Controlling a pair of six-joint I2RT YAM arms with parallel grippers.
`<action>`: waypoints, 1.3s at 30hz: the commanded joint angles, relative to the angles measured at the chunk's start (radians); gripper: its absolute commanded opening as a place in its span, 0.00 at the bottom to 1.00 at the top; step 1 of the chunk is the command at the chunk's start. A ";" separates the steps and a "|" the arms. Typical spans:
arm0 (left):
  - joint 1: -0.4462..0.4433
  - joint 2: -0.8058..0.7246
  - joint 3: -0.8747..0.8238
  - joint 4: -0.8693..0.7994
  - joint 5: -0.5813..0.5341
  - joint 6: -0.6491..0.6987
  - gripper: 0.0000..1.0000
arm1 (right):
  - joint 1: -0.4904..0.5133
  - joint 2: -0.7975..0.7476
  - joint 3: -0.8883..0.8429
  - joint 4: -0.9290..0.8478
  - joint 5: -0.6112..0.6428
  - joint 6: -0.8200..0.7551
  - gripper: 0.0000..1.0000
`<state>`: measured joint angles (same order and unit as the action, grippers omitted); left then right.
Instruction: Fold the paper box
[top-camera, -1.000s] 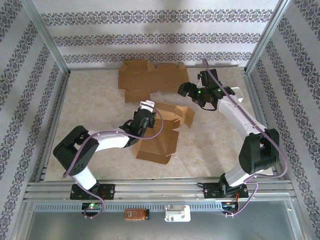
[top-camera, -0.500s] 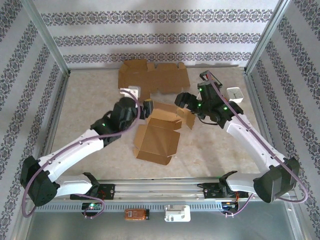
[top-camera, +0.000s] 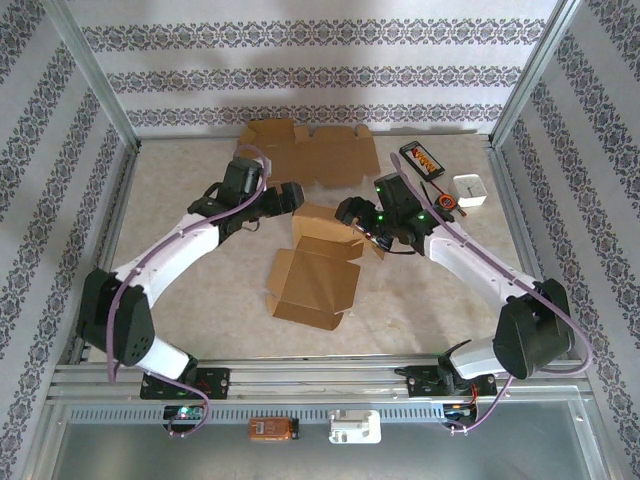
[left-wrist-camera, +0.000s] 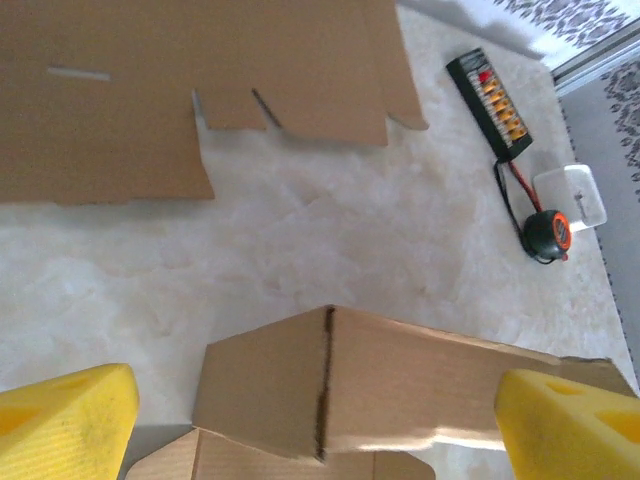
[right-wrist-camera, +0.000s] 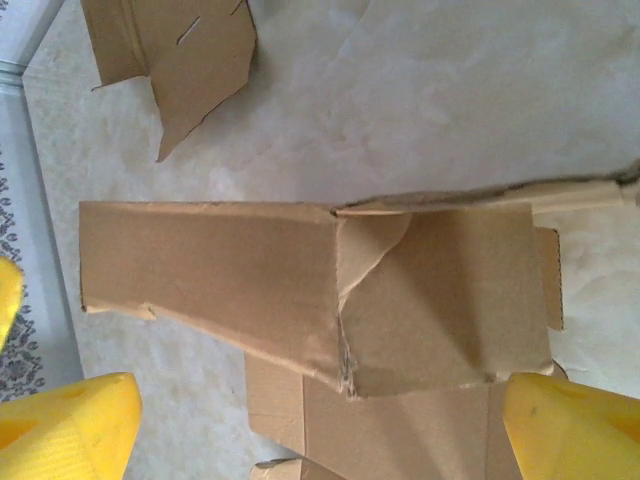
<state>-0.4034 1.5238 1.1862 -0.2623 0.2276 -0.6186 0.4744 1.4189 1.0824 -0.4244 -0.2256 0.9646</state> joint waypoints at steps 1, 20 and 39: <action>0.020 0.047 0.047 0.042 0.105 -0.029 0.91 | 0.009 0.013 0.005 0.053 0.048 -0.017 0.93; 0.020 0.158 0.039 0.164 0.346 -0.102 0.81 | 0.014 0.081 -0.068 0.368 -0.001 0.117 0.78; 0.012 0.147 -0.013 0.161 0.320 -0.113 0.78 | 0.053 0.051 -0.024 0.167 0.115 -0.043 0.68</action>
<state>-0.3908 1.6993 1.1805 -0.1211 0.5568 -0.7208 0.5201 1.5021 1.0260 -0.2054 -0.1345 0.9810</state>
